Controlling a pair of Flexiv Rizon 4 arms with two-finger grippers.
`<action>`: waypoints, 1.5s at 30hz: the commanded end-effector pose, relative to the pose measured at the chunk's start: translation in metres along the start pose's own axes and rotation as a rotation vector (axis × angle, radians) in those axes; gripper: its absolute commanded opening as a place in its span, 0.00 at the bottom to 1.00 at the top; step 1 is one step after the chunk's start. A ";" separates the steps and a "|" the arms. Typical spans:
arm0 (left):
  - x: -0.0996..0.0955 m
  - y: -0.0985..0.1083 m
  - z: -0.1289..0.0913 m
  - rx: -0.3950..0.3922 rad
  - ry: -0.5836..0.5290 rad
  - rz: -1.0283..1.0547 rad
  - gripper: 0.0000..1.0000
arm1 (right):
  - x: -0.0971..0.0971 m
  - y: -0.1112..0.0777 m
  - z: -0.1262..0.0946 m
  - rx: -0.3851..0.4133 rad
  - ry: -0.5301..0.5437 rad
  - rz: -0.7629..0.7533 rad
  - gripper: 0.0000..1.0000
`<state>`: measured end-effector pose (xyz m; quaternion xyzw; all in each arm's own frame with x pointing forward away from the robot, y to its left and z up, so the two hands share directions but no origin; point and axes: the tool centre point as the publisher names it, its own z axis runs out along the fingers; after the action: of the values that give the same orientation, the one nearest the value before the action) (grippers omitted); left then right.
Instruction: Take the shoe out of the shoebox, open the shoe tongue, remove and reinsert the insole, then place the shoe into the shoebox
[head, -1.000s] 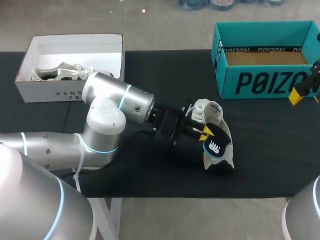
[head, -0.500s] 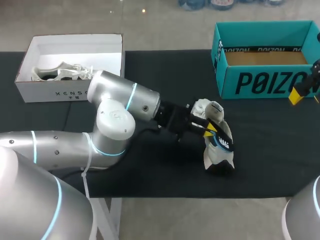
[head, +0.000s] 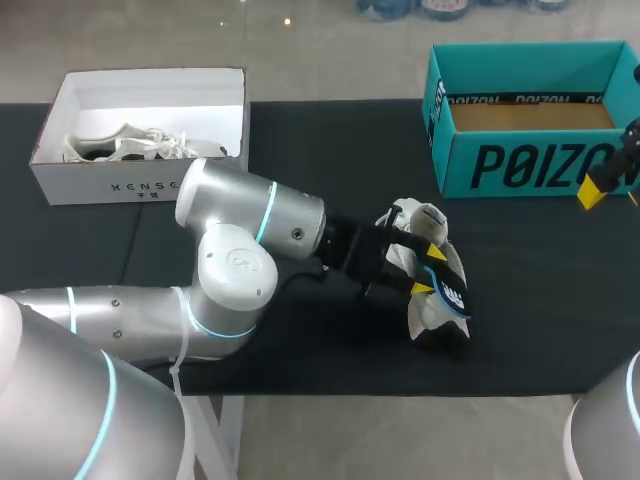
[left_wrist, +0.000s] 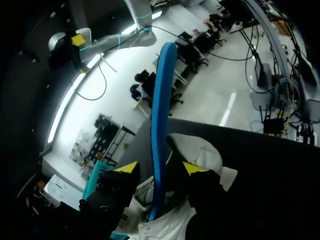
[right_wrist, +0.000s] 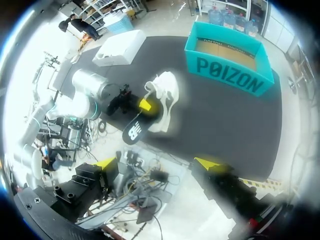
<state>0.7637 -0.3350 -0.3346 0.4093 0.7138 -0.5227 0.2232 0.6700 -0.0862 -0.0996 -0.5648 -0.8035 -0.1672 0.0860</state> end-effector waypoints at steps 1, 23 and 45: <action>0.001 -0.006 -0.004 -0.001 -0.010 0.006 0.75 | 0.000 0.003 0.000 0.005 0.000 0.002 1.00; -0.003 0.000 0.008 0.016 0.023 0.035 0.00 | 0.000 0.003 0.000 0.005 0.000 0.002 1.00; -0.001 0.012 -0.002 -0.072 0.043 0.059 0.48 | 0.000 0.003 0.000 0.005 0.000 0.002 1.00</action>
<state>0.7808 -0.3364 -0.3418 0.4358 0.7255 -0.4797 0.2315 0.6703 -0.0861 -0.1002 -0.5647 -0.8035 -0.1674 0.0862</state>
